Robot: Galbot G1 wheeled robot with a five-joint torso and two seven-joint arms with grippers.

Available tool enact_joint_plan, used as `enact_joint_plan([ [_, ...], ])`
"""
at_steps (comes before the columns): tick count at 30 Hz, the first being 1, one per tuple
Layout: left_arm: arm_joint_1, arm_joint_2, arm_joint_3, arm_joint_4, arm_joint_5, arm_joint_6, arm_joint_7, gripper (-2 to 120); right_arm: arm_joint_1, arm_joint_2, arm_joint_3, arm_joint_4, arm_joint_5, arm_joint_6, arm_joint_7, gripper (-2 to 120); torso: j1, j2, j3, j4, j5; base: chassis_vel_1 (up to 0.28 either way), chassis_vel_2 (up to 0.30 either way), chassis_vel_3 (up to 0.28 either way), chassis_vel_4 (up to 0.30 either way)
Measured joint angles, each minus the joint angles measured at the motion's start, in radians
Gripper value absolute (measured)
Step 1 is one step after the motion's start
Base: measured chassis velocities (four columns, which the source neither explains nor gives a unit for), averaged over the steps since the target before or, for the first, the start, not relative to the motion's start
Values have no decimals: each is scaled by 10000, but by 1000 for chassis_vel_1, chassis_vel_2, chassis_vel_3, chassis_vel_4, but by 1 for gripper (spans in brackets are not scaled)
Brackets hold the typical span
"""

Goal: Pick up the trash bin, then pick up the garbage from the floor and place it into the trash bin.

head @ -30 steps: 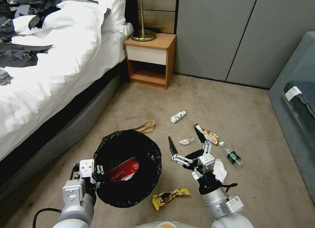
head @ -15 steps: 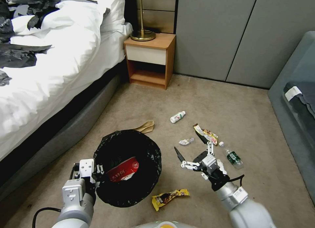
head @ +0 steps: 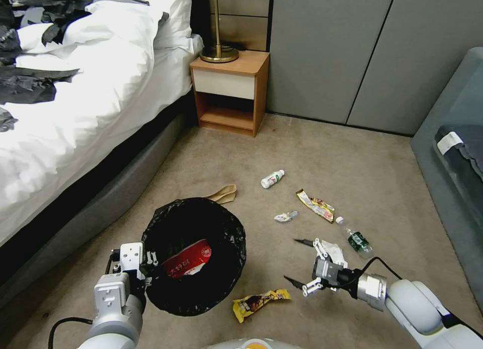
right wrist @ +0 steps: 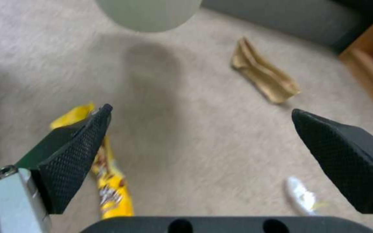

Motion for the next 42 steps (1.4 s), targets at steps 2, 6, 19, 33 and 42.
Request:
enact_joint_plan([
  [2, -18, -30, 36, 65, 35, 0, 0, 1, 162, -87, -278, -399, -109, 55, -299, 100, 0, 1, 0, -1, -1, 0, 0, 0, 0],
  [6, -75, -40, 80, 165, 62, -9, -10, 1, 270, -110, -518, -691, -117, 146, -750, 100, 0, 0, 0, 0, -1, 0, 0, 0, 0],
  [19, -1, -76, 150, 160, 156, -23, -21, 1, 837, 392, -1181, -2016, -610, 386, -968, 100, 0, 0, 0, 0, -2, 0, 0, 0, 0],
  [33, 153, -145, 198, 12, 298, -52, -28, 1, 1692, 1124, -1227, -3841, -1498, 902, -970, 100, 0, 0, 0, 2, -1, 0, 0, 0, 0],
  [42, 285, -210, 265, 12, 424, -106, -29, 1, 2287, 1703, -1331, -4955, -1827, 1119, -697, 100, 0, 0, 0, 0, -2, 0, 0, 0, 0],
])
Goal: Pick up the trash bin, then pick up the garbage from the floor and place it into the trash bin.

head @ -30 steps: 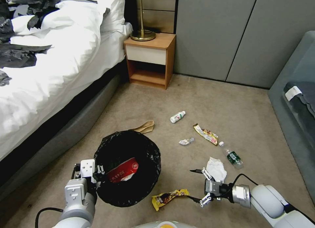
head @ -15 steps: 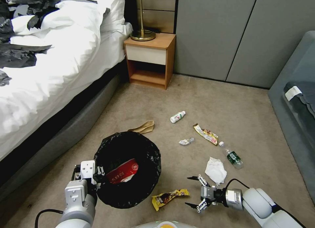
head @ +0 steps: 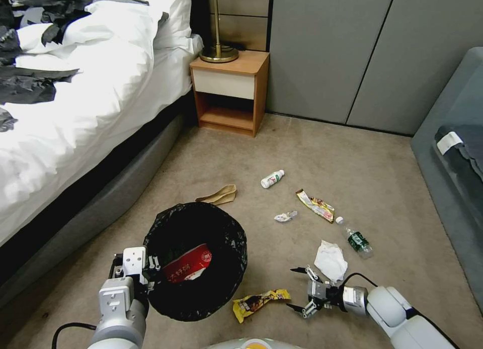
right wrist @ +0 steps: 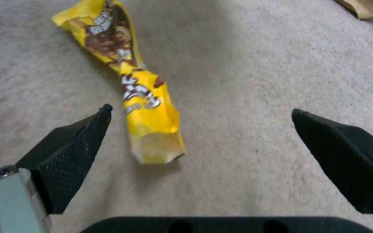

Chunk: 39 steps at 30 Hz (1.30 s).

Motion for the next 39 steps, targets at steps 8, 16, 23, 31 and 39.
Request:
enact_joint_plan([
  [8, 29, -40, 9, 15, 29, -21, 0, 1, 443, 476, -421, -466, -117, 10, 160, 100, 0, 0, 0, 0, 0, 0, 0, 0, 0],
  [16, 37, -45, 0, 47, 34, -22, 0, 1, 659, 782, -642, -730, -215, -1, 248, 99, 0, 0, 0, 0, -1, 0, 0, 0, 0],
  [23, 44, -59, 5, 55, 48, -27, 0, 1, 772, 1035, -758, -1019, -358, -1, 316, 82, 0, 0, 0, 0, -1, 0, 0, 0, 0],
  [31, 13, -72, 35, 77, 58, -29, -3, 1, 653, 1349, -763, -1512, -566, 54, 327, 47, 0, 0, 0, 0, 0, 0, 0, 0, 0],
  [39, -23, -50, 48, 101, 39, -39, -12, 1, 469, 1487, -659, -1610, -674, 114, 328, 21, 0, 0, 0, 0, 0, 0, 0, 0, 0],
])
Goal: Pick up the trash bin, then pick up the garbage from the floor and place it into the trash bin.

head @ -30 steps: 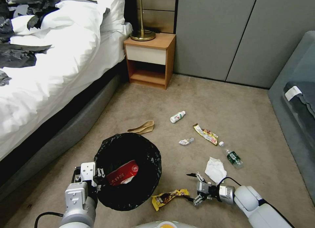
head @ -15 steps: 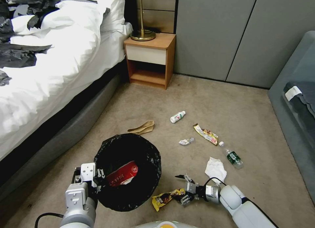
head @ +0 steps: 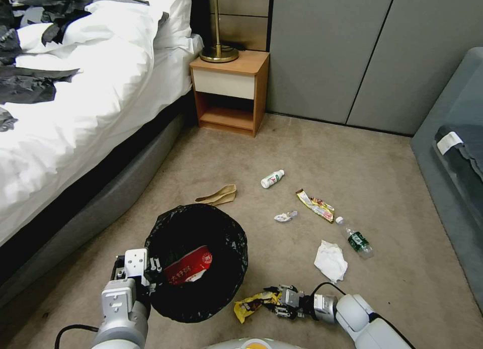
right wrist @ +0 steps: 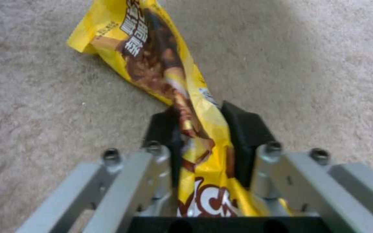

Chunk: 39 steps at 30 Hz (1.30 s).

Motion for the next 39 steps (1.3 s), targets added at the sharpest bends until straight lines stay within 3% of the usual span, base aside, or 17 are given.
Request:
enact_joint_plan([
  [2, -8, 1, 2, 1, -4, 0, -1, 1, -1, 8, 4, 6, 5, 0, 0, 18, 0, 0, 0, 0, 0, 0, 0, 0, 0],
  [5, -30, 17, 11, 18, -21, 0, -1, 1, -8, 1, 29, 67, 58, -4, 0, 1, 0, 0, 0, 0, 0, 0, 0, 0, 0],
  [15, -118, 76, 23, 88, -52, 0, 0, 1, -240, -222, 248, 430, 340, -6, 0, 0, 0, 0, 0, 0, 0, 0, 0, 0, 0],
  [30, -220, 262, -41, 98, -243, 61, 13, 1, -901, -902, 1376, 1097, 2357, -188, 670, 0, 0, 0, 0, -2, 2, 0, 0, 0, 0],
  [34, -256, 289, -31, 98, -273, 67, 18, 1, -1079, -1128, 2056, 2107, 3183, -256, 1191, 0, 0, 0, -1, 2, 0, 0, 0, 0, 0],
  [39, -324, 371, -21, 98, -323, 114, 28, 1, -1379, -1156, 3050, 4158, 4013, -760, 2559, 0, 0, 0, 0, 1, -2, 0, 0, 0, 0],
])
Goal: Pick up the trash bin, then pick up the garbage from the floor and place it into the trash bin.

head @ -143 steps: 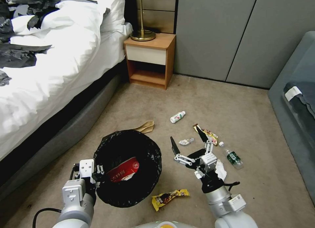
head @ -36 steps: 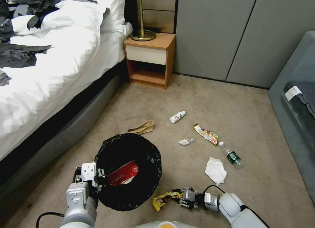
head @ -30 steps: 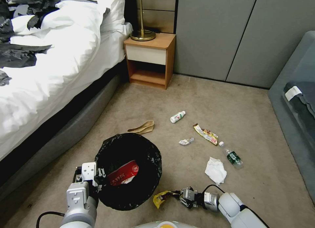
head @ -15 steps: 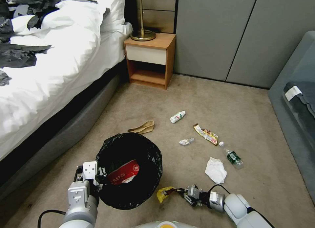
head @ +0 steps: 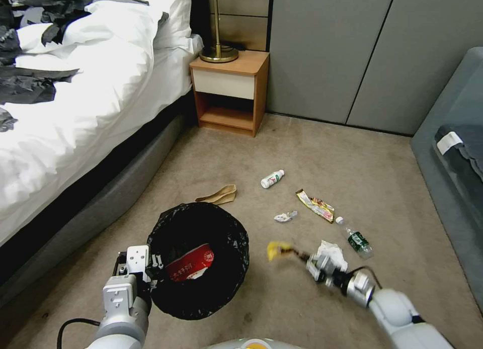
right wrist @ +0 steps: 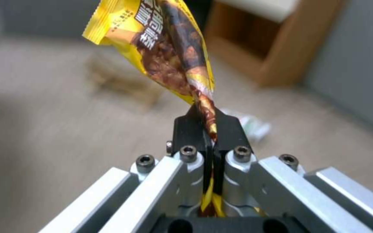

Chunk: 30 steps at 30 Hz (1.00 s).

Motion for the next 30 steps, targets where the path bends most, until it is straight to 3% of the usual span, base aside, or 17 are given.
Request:
enact_joint_plan([
  [2, -19, 41, -15, 1, -24, 18, 1, 1, -212, 32, 232, 1268, 731, -299, 706, 0, 1, 0, 0, -1, 1, 0, 0, 0, 0],
  [3, -19, 41, -15, 1, -24, 18, 1, 1, -212, 32, 232, 1268, 731, -299, 706, 0, 1, 0, 0, -1, 1, 0, 0, 0, 0],
  [6, -34, 54, 19, 79, -29, 23, 8, 1, -542, 170, 205, 3539, 2014, -619, 1300, 0, 0, 0, -1, 2, -4, 0, 0, 0, 0],
  [7, -34, 54, 19, 79, -29, 23, 8, 1, -542, 170, 205, 3539, 2014, -619, 1300, 0, 0, 0, -1, 2, -4, 0, 0, 0, 0],
  [8, -33, 52, 57, 112, -12, 23, 8, 1, -727, 232, 27, 4407, 2348, -768, 1423, 0, 0, 0, 0, 0, 3, 0, 0, 0, 0],
  [10, -20, 47, 115, 116, 18, 23, 7, 1, -1003, 245, -372, 5539, 2407, -955, 1538, 0, 0, 1, -1, -1, -4, 0, 0, 0, 0],
  [11, -20, 47, 115, 116, 18, 23, 7, 1, -1003, 245, -372, 5539, 2407, -955, 1538, 0, 0, 1, -1, -1, -4, 0, 0, 0, 0],
  [14, 4, 47, 163, 116, 40, 22, 11, 1, -1438, 76, -1430, 6805, 1783, -1226, 1715, 0, 0, 0, -1, -3, -1, 0, 0, 0, 0],
  [20, 42, 27, 292, 119, 145, -4, 10, 1, -1571, -336, -2876, 7015, 840, -1418, 1939, 0, 0, 0, -1, -2, 2, 0, 0, 0, 0],
  [23, 67, -13, 476, 136, 295, -31, 10, 1, -1400, -667, -3704, 6728, 356, -1586, 2011, 0, 0, 0, -1, -1, 2, 0, 0, 0, 0],
  [30, 70, -96, 674, 171, 448, -59, 10, 1, -970, -671, -4614, 5743, -58, -1784, 2147, 0, 0, 0, 0, -2, 2, 0, 0, 0, 0],
])
